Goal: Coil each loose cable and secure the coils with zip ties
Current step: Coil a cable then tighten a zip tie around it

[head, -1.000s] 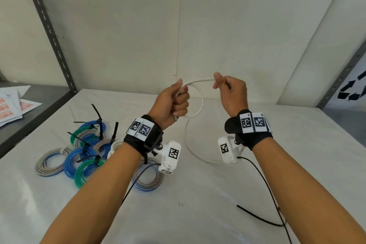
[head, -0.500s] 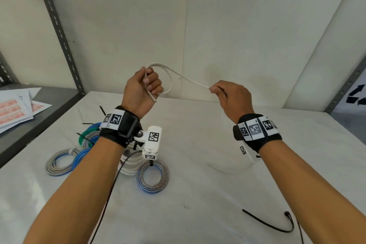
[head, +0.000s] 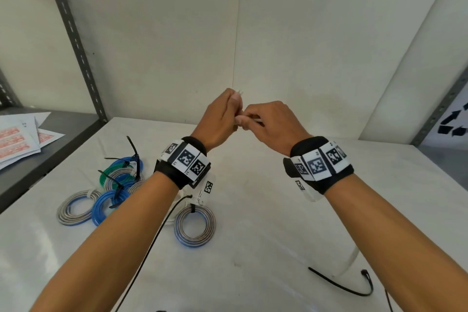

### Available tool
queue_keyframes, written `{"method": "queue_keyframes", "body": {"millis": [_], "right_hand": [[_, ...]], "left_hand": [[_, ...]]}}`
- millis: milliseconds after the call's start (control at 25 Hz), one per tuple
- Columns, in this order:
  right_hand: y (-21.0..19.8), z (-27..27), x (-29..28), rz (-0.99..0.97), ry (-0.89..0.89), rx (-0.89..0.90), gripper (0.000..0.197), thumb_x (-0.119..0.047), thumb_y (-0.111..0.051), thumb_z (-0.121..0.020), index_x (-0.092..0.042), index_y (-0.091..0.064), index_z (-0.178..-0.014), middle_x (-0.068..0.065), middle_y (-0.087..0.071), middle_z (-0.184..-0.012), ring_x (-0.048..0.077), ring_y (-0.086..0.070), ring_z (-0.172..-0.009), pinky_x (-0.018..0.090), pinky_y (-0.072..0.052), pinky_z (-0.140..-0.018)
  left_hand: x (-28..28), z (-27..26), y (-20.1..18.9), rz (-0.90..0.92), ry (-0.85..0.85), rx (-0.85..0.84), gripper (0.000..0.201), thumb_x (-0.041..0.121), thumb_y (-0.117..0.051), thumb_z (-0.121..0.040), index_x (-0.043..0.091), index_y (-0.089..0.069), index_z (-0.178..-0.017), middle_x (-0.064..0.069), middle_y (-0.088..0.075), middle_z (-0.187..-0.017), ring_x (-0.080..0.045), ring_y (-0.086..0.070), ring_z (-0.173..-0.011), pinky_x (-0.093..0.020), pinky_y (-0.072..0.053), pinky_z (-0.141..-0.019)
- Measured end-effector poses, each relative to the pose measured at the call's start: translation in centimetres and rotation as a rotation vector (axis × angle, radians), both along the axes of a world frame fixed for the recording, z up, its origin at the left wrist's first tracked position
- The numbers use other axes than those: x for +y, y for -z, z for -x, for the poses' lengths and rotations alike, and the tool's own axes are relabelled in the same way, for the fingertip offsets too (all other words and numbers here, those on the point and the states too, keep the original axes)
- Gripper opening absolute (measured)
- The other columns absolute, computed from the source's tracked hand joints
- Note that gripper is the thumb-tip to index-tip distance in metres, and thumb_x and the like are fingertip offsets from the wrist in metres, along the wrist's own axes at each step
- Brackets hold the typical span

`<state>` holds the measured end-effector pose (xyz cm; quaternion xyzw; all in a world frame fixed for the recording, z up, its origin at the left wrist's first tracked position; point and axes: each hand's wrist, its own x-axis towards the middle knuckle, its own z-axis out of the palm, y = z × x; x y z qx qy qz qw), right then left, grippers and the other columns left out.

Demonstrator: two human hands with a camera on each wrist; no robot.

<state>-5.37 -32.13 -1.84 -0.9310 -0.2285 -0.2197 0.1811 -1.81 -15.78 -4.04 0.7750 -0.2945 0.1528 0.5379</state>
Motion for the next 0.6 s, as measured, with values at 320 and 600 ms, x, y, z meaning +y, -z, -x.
{"method": "queue_keyframes", "body": {"millis": [320, 600], "right_hand": [[-0.7, 0.6, -0.8, -0.256, 0.002, -0.158, 0.029, -0.051, -0.072, -0.086, -0.022, -0.067, -0.087, -0.013, -0.062, -0.082, 0.002, -0.056, -0.069, 0.023, -0.045, -0.062], [1.9, 0.3, 1.2, -0.58, 0.016, -0.108, 0.027, -0.038, -0.069, -0.094, -0.014, -0.063, -0.082, -0.006, -0.064, -0.059, 0.006, -0.059, -0.053, 0.018, -0.044, -0.056]], "left_hand": [[1.1, 1.3, -1.0, 0.129, 0.38, 0.557, 0.044, 0.025, -0.029, -0.108, 0.014, -0.041, -0.067, 0.004, -0.024, -0.05, -0.014, -0.021, -0.046, -0.025, -0.037, -0.051], [0.1, 2.0, 0.2, 0.561, 0.497, 0.83, 0.052, 0.042, -0.035, -0.106, 0.022, -0.031, -0.058, 0.007, -0.021, -0.047, -0.008, -0.02, -0.037, -0.02, -0.026, -0.037]]}}
